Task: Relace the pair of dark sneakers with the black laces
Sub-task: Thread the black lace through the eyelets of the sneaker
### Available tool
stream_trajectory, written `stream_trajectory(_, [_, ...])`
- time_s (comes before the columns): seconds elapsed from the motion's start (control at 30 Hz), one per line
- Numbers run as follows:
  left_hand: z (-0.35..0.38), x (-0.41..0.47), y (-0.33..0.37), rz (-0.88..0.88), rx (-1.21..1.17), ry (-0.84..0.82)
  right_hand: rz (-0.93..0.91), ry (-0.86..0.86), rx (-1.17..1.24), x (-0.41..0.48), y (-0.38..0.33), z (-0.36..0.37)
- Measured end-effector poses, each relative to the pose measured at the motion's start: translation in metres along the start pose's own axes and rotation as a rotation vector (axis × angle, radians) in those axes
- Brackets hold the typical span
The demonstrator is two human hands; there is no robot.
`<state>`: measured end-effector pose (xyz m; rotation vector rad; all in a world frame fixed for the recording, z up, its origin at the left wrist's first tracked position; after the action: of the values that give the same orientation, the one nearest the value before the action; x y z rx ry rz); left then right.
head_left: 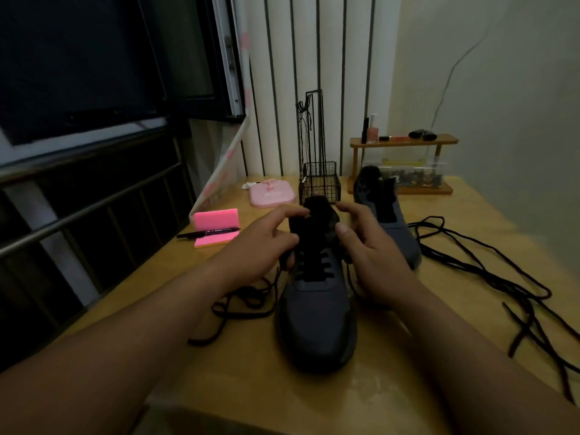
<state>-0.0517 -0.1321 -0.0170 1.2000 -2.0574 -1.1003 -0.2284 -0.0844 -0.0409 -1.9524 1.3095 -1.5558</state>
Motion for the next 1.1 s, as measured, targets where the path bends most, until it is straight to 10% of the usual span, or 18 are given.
stream_trajectory(0.33, [-0.019,0.011,0.023,0.064,0.048,0.215,0.057,-0.25,-0.052,-0.003,-0.005,0.0])
stream_trajectory(0.67, [-0.008,-0.004,0.039,0.331,0.518,0.37,0.147,-0.008,0.07,0.001,-0.002,-0.021])
stream_trajectory(0.9, [0.0,-0.007,0.038,0.365,0.63,0.322,-0.202,0.155,-0.334,0.003,-0.03,-0.031])
stream_trajectory(1.1, [0.007,-0.005,0.018,0.161,0.557,0.215,-0.153,-0.193,-0.315,0.0,-0.022,0.007])
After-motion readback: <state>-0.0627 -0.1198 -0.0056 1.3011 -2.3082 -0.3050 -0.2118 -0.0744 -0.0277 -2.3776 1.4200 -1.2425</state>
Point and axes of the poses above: each hand's wrist, its own x-axis towards the middle knuckle, its own z-axis out of the palm, y = z × x, the point moved 8 cm from there along x, towards the middle knuckle, and after that the axes turned 12 degrees about -z, right-handed, at the moved point
